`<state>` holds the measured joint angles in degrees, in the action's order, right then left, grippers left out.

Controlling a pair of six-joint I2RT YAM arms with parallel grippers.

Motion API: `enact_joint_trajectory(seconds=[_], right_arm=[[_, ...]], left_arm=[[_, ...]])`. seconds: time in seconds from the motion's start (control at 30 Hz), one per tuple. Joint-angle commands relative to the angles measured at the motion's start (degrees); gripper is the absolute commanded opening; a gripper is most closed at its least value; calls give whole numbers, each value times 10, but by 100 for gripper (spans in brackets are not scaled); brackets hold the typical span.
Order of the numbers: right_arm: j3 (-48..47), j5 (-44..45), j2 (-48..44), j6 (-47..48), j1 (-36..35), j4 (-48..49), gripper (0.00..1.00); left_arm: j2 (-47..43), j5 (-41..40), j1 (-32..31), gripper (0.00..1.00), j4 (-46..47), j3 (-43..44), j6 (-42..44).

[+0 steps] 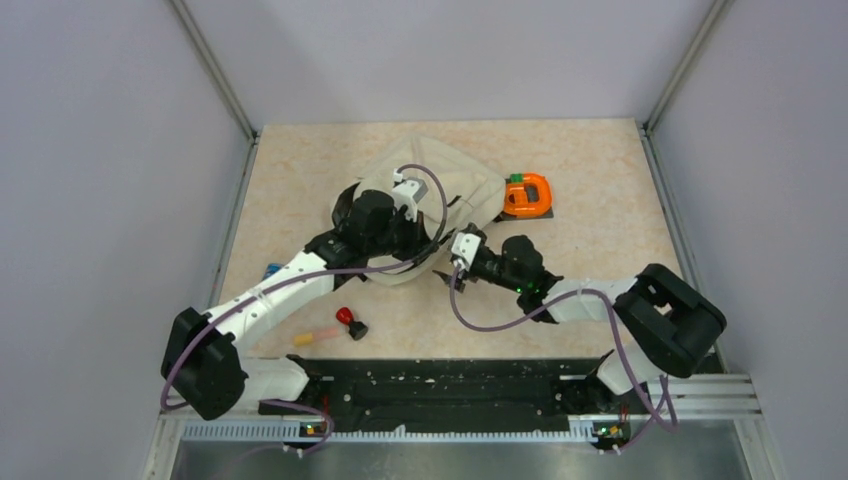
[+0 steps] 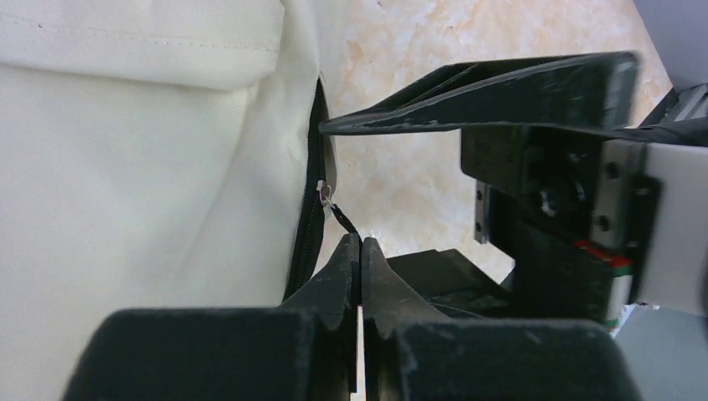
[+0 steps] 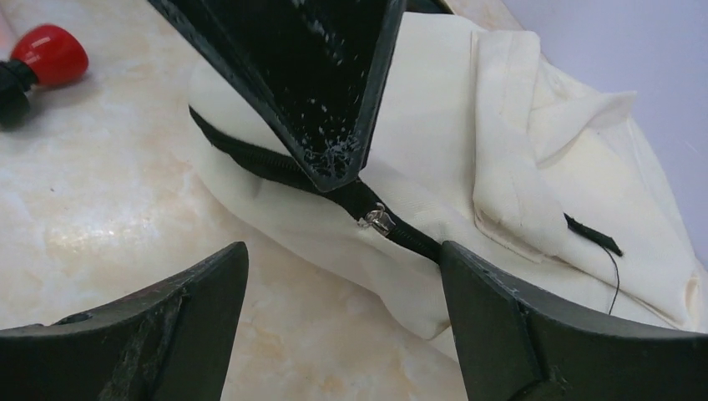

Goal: Pack the student bag
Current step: Zip the student bag at the center of the board.

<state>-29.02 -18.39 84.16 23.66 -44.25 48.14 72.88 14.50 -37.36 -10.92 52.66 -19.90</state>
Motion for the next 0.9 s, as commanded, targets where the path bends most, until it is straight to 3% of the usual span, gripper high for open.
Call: enact_joint_trajectory(seconds=[0.0,0.13,0.2,0.37,0.43,0.67,0.87], right_arm=[[-44,15,34,58,-7,8,83],[-65,40,54,92,-7,-11,80],[-63,60,62,106,-7,8,72],[-76,101,78,112,-7,20,30],[-81,110,75,104,-7,7,0],[6,169,47,96,-8,95,0],[44,194,22,94,-8,104,0]], left_arm=[[0,27,1,0,-36,46,29],[-4,20,0,0,-43,45,32],[-10,17,1,0,-41,42,33],[-20,-14,1,0,-35,26,29],[-23,-42,4,0,-33,17,22],[-66,-169,17,0,9,-51,-9],[-137,-156,72,0,56,-114,-31]])
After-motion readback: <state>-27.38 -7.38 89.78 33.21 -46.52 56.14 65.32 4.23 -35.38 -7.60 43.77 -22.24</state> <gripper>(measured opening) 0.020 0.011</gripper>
